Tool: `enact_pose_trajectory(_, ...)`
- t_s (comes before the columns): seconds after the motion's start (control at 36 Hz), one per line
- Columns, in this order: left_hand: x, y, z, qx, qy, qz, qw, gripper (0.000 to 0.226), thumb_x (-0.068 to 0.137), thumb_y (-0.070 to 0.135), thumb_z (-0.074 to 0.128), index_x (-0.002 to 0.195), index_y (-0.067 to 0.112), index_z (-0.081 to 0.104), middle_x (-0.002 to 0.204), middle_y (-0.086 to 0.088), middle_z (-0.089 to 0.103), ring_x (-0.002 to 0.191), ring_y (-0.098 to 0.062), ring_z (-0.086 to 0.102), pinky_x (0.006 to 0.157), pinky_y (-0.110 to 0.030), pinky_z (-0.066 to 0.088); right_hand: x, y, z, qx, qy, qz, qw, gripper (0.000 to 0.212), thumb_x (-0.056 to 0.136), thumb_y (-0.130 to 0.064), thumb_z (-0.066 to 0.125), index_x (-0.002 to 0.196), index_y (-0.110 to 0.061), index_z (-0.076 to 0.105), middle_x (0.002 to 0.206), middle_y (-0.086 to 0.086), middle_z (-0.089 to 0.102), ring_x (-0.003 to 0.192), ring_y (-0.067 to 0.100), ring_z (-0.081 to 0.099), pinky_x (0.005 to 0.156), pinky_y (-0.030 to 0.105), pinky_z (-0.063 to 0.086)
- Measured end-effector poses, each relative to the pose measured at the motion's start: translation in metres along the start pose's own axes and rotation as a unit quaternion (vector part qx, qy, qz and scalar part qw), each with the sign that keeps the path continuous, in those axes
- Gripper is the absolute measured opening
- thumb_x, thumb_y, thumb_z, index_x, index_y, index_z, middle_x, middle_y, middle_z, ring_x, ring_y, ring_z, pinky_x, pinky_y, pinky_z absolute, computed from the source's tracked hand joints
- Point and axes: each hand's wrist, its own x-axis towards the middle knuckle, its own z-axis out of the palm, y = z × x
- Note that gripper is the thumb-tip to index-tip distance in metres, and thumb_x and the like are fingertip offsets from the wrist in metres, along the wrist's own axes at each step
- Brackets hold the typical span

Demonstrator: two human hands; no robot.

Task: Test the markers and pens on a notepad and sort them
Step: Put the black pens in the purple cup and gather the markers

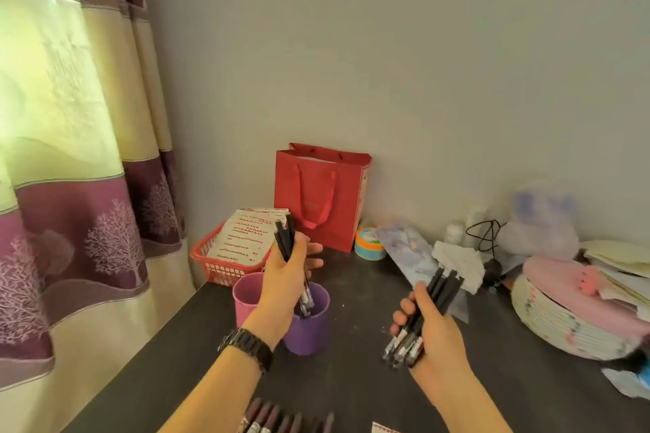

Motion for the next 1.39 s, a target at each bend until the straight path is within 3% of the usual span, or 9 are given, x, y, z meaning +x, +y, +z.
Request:
enact_pose_trajectory(0.17, 0.044, -0.012, -0.015, -0.017, -0.002, -0.044, 0.999, 0.022, 0.098, 0.039, 0.057, 0.109, 0.02, 0.062, 0.101, -0.003, 0.072, 0.078, -0.015, 0.073, 0.07, -0.032, 0.055, 0.049, 0.027, 0.088, -0.004, -0.003, -0.052, 0.999, 0.017, 0.102, -0.029, 0.059, 0.101, -0.012, 0.06, 0.059, -0.003, 0.058, 0.053, 0.01, 0.058, 0.059, 0.029, 0.049)
enact_pose_trajectory(0.28, 0.051, -0.028, -0.013, 0.013, -0.037, -0.033, 0.999, 0.022, 0.098, 0.038, 0.058, 0.107, 0.018, 0.063, 0.087, 0.0, 0.075, 0.076, -0.016, 0.073, 0.067, -0.028, 0.058, 0.073, 0.059, 0.111, -0.044, 0.006, -0.085, 0.995, 0.021, 0.101, -0.031, 0.061, 0.107, -0.01, 0.063, 0.061, -0.003, 0.061, 0.058, 0.012, 0.06, 0.062, 0.03, 0.053)
enact_pose_trajectory(0.44, 0.054, -0.049, -0.022, 0.04, -0.094, -0.03, 0.994, 0.019, 0.098, 0.023, 0.061, 0.114, 0.033, 0.065, 0.101, 0.013, 0.075, 0.093, -0.003, 0.071, 0.069, -0.014, 0.054, 0.087, 0.09, 0.114, -0.166, -0.01, -0.11, 0.98, 0.035, 0.091, -0.037, 0.074, 0.124, -0.031, 0.066, 0.114, -0.007, 0.075, 0.108, 0.013, 0.07, 0.098, 0.041, 0.056)
enact_pose_trajectory(0.67, 0.055, -0.042, -0.028, 0.007, -0.097, -0.045, 0.994, 0.025, 0.096, 0.022, 0.061, 0.119, 0.031, 0.064, 0.097, 0.016, 0.074, 0.089, 0.0, 0.07, 0.063, -0.011, 0.052, 0.083, 0.09, 0.117, -0.216, -0.013, -0.135, 0.967, 0.035, 0.086, -0.046, 0.072, 0.116, -0.027, 0.069, 0.108, -0.011, 0.074, 0.104, 0.009, 0.07, 0.088, 0.031, 0.056)
enact_pose_trajectory(0.78, 0.05, -0.031, -0.027, 0.048, -0.102, -0.066, 0.991, 0.023, 0.099, 0.033, 0.055, 0.12, 0.026, 0.061, 0.114, 0.002, 0.072, 0.107, -0.012, 0.067, 0.092, -0.028, 0.051, 0.077, 0.08, 0.112, -0.265, 0.004, -0.151, 0.952, 0.034, 0.092, -0.048, 0.065, 0.115, -0.022, 0.069, 0.112, -0.007, 0.071, 0.106, 0.01, 0.066, 0.089, 0.031, 0.051)
enact_pose_trajectory(0.97, 0.022, 0.011, -0.083, 0.189, -0.075, 0.052, 0.978, 0.023, 0.095, 0.054, 0.052, 0.115, 0.044, 0.058, 0.119, 0.019, 0.065, 0.111, 0.002, 0.059, 0.093, -0.026, 0.045, 0.021, 0.046, 0.048, -0.393, 0.027, -0.174, 0.903, 0.029, 0.09, -0.054, 0.065, 0.112, -0.036, 0.063, 0.11, -0.015, 0.07, 0.105, 0.005, 0.066, 0.096, 0.041, 0.053)
enact_pose_trajectory(1.11, -0.025, 0.013, -0.158, 0.443, -0.107, 0.015, 0.89, 0.054, 0.073, 0.089, 0.038, 0.104, 0.047, 0.054, 0.097, 0.025, 0.066, 0.091, 0.005, 0.063, 0.076, -0.021, 0.048, -0.049, 0.052, 0.0, -0.613, -0.042, -0.062, 0.786, 0.067, 0.063, -0.097, 0.044, 0.097, -0.042, 0.06, 0.085, -0.021, 0.071, 0.08, 0.002, 0.069, 0.079, 0.033, 0.055)
enact_pose_trajectory(1.25, -0.069, -0.018, -0.194, 0.693, -0.175, -0.171, 0.678, 0.121, 0.055, 0.105, 0.02, 0.143, 0.024, 0.036, 0.14, -0.005, 0.048, 0.126, -0.026, 0.051, 0.101, -0.043, 0.045, -0.08, 0.099, -0.005, -0.786, -0.079, 0.056, 0.611, 0.096, 0.057, -0.106, 0.023, 0.104, -0.027, 0.052, 0.102, 0.001, 0.073, 0.097, 0.021, 0.07, 0.086, 0.037, 0.055)
enact_pose_trajectory(1.39, -0.102, -0.035, -0.178, 0.739, -0.152, -0.16, 0.636, 0.131, 0.05, 0.107, 0.022, 0.145, 0.017, 0.031, 0.145, -0.007, 0.04, 0.131, -0.033, 0.044, 0.099, -0.045, 0.043, -0.08, 0.14, 0.014, -0.832, -0.044, 0.039, 0.552, 0.105, 0.065, -0.102, 0.024, 0.125, -0.018, 0.042, 0.124, 0.005, 0.064, 0.113, 0.027, 0.063, 0.077, 0.037, 0.047)
